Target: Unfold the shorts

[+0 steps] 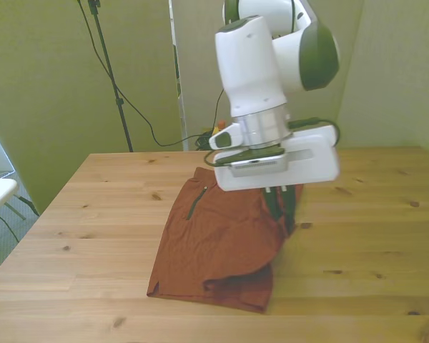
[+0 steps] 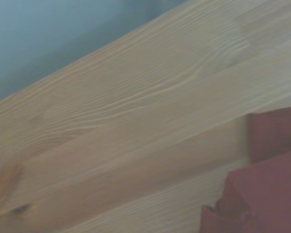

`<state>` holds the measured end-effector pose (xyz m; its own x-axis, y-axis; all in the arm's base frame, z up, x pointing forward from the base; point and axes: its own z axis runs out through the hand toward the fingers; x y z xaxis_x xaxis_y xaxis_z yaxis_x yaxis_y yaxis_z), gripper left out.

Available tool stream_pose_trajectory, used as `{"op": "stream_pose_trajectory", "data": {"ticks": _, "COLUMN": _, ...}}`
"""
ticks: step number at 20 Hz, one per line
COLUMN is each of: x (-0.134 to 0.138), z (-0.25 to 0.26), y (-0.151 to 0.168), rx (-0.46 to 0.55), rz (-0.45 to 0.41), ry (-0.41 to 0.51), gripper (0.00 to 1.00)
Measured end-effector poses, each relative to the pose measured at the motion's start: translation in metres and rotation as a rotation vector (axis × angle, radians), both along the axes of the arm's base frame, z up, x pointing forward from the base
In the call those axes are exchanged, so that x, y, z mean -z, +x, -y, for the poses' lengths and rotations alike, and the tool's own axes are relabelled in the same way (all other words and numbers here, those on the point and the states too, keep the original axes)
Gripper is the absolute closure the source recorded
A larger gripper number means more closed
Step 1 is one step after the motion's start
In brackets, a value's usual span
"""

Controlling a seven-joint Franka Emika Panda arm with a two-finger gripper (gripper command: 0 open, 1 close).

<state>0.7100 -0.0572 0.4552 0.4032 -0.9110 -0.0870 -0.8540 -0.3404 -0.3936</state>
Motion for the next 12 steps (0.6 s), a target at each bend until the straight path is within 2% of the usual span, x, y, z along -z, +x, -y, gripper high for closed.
{"op": "stream_pose_trajectory", "data": {"ticks": 6, "x": 0.008, "z": -0.077, "y": 0.014, "rx": -0.075, "rz": 0.006, "ry": -0.006, "gripper": 1.0}}
{"op": "stream_pose_trajectory", "data": {"ticks": 11, "x": 0.01, "z": -0.112, "y": 0.022, "rx": -0.098, "rz": 0.007, "ry": -0.018, "gripper": 1.0}}
{"op": "stream_pose_trajectory", "data": {"ticks": 12, "x": 0.013, "z": -0.119, "y": 0.023, "rx": -0.104, "rz": 0.003, "ry": -0.017, "gripper": 0.0}}
